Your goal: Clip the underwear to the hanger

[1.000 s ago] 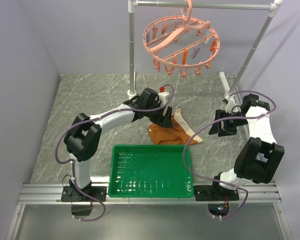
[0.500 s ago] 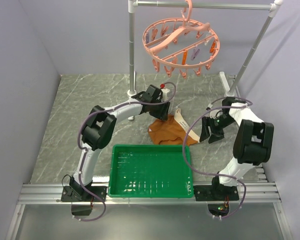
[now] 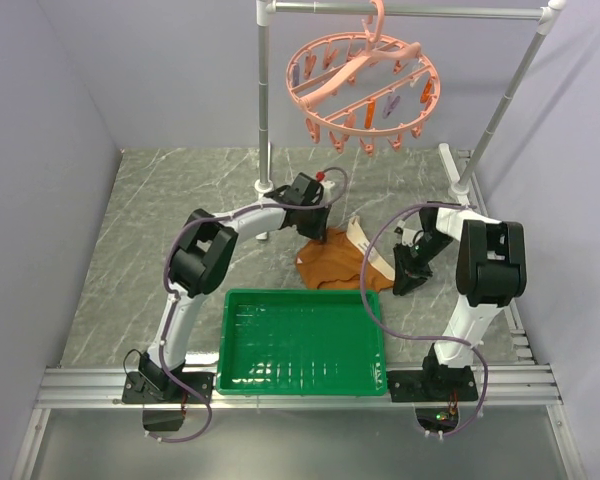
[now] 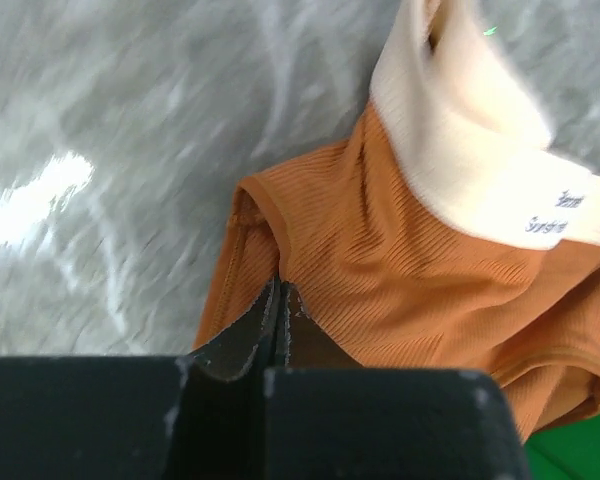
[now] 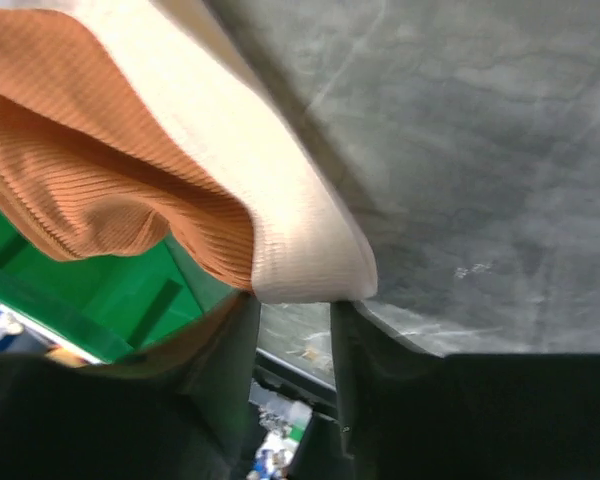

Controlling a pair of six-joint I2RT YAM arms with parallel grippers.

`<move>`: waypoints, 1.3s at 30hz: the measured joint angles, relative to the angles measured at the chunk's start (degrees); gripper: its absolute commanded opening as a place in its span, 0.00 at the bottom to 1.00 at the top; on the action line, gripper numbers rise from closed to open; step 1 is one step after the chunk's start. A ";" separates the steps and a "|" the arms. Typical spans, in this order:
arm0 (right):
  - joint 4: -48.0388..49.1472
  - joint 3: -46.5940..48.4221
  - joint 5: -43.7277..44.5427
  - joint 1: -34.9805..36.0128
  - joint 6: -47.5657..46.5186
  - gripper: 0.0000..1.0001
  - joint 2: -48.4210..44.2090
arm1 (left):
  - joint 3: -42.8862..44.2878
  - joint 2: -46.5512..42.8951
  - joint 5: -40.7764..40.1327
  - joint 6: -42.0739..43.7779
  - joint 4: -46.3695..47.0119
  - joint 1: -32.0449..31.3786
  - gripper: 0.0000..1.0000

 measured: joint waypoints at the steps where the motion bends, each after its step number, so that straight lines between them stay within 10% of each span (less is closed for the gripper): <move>1: 0.11 0.00 0.22 0.00 0.33 0.20 0.22 | -0.68 -0.09 0.20 -0.46 0.28 0.35 0.00; 3: 1.03 0.07 0.46 0.00 1.27 0.00 0.42 | -3.96 -1.31 1.16 -1.86 1.49 1.53 0.00; 11: 4.72 5.75 3.67 0.00 5.01 0.00 2.78 | -17.35 -12.57 -0.28 -6.01 1.25 4.44 0.02; 14: 5.51 8.81 4.24 0.00 5.64 0.01 3.02 | -19.85 -15.61 -0.35 -7.85 1.42 4.22 0.18; 20: 5.70 11.06 -0.94 0.00 7.15 0.53 2.56 | -21.49 -18.69 1.42 -11.69 1.49 5.22 0.55; 39: 9.53 8.92 -10.01 -0.04 12.22 0.42 6.86 | -10.25 -6.80 10.34 -1.77 10.97 9.44 0.59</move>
